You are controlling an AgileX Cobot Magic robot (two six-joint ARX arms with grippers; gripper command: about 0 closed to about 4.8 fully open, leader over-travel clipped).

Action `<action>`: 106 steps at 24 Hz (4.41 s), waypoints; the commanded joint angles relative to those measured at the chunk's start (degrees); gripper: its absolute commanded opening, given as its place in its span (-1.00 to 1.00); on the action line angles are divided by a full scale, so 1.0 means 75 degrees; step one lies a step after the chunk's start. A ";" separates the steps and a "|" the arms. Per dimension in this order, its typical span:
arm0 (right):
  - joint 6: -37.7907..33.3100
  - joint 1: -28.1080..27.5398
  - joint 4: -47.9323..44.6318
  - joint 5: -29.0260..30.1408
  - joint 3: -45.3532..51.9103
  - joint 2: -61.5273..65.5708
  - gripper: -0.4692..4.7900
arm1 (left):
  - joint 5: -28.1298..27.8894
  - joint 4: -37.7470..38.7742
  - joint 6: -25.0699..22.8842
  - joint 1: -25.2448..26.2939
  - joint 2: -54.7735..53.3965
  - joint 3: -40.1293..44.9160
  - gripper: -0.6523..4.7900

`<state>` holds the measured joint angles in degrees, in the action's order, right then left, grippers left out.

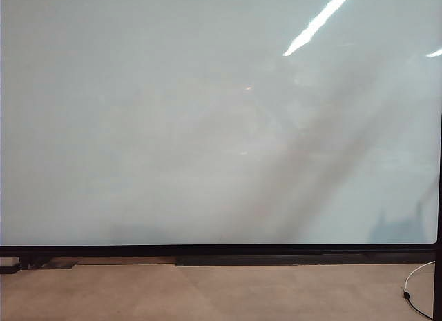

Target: Pick up the pen on the shelf to the right of the whiteboard and draw a triangle.

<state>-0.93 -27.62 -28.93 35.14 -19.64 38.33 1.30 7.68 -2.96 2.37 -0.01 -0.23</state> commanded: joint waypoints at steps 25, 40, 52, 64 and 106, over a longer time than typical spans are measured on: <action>-0.1367 -0.0903 -0.6951 0.1562 -0.1731 0.8941 0.28 | 0.0000 -0.0058 -0.0003 -0.0003 0.0000 -0.0026 -0.78; -0.0242 -0.0146 -0.4794 0.0973 -0.2873 0.9177 0.27 | 0.0003 -0.0058 -0.0003 -0.0003 0.0000 -0.0026 -0.78; -0.0329 -0.0052 -0.4829 0.0956 -0.3535 0.9853 0.26 | 0.0000 -0.0058 -0.0003 -0.0003 0.0000 -0.0026 -0.78; -0.0420 0.0038 -0.5030 0.0901 -0.3783 0.9941 0.17 | 0.0000 -0.0058 -0.0003 -0.0003 0.0000 -0.0026 -0.78; -0.0262 0.0044 -0.4747 0.0889 -0.3791 0.9941 -0.28 | 0.0003 -0.0058 -0.0003 -0.0003 0.0000 -0.0026 -0.78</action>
<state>-3.11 -27.29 -63.96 41.98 -47.81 113.14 1.30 7.70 -2.96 2.37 -0.01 -0.21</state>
